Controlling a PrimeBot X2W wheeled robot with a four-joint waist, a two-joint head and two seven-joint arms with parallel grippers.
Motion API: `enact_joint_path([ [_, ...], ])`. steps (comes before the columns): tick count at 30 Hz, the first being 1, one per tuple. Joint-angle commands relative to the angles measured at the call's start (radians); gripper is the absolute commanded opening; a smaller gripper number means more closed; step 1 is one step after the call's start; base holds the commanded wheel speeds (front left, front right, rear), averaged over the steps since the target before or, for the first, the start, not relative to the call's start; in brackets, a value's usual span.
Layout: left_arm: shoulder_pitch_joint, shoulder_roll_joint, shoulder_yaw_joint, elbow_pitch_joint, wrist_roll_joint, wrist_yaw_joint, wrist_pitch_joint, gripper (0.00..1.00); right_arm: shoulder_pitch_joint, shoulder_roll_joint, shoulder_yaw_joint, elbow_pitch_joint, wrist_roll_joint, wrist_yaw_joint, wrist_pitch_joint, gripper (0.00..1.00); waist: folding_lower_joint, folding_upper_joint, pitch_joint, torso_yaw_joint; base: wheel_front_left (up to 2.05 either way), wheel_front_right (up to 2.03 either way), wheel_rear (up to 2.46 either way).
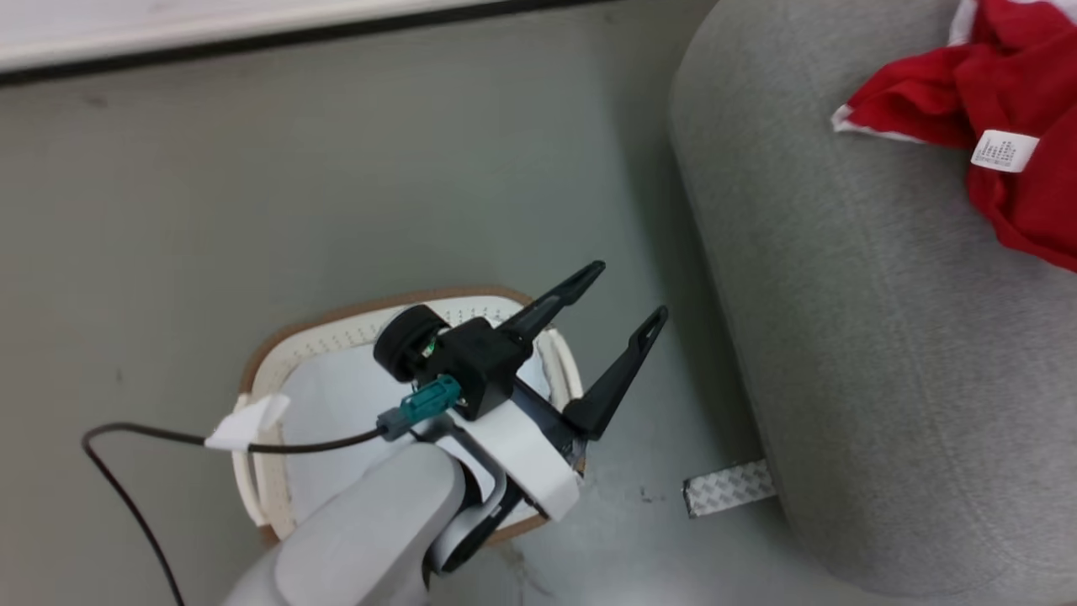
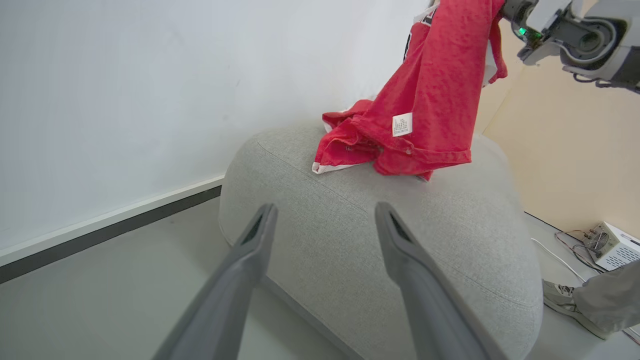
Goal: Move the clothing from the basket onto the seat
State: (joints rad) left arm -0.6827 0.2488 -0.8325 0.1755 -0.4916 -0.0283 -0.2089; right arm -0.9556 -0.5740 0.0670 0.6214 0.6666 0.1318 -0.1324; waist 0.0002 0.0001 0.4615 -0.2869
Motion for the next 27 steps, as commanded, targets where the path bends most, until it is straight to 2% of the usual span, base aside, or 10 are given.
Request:
enact_joint_path([
  [1,-0.024,0.012,0.004,-0.010,0.023,0.001,0.003,1.00,-0.036,-0.014,0.015,0.032,-0.017,-0.002,0.007,0.00,-0.0002,-0.0001,0.072,0.040,0.00,0.00,0.00],
  [10,-0.080,0.031,0.010,-0.046,0.047,0.010,0.011,1.00,-0.134,-0.009,0.152,0.248,-0.006,-0.002,0.157,0.00,-0.0002,-0.0001,0.189,0.065,0.00,0.00,0.00],
  [17,-0.096,0.034,0.010,-0.043,0.049,0.009,0.006,1.00,-0.127,-0.006,0.283,0.296,0.058,-0.002,0.261,0.00,-0.0002,-0.0001,0.221,0.060,0.00,0.00,0.00],
  [24,-0.097,0.034,0.011,-0.030,0.037,0.006,-0.001,1.00,-0.129,-0.017,0.345,0.307,0.118,-0.002,0.262,0.00,-0.0002,-0.0001,0.210,0.058,0.00,0.00,0.00],
  [25,-0.095,0.034,0.011,-0.026,0.035,0.005,-0.004,1.00,-0.130,-0.020,0.355,0.309,0.125,-0.002,0.262,0.13,-0.0002,-0.0001,0.202,0.057,0.00,0.00,0.00],
  [26,-0.092,0.034,0.011,-0.023,0.032,0.006,-0.006,1.00,-0.130,-0.022,0.365,0.312,0.131,-0.002,0.262,0.37,-0.0002,-0.0001,0.194,0.056,0.00,0.00,0.00],
  [27,-0.088,0.033,0.012,-0.019,0.031,0.005,-0.009,1.00,-0.130,-0.022,0.375,0.313,0.139,-0.002,0.261,0.56,-0.0002,-0.0001,0.184,0.055,0.00,0.00,0.00],
])
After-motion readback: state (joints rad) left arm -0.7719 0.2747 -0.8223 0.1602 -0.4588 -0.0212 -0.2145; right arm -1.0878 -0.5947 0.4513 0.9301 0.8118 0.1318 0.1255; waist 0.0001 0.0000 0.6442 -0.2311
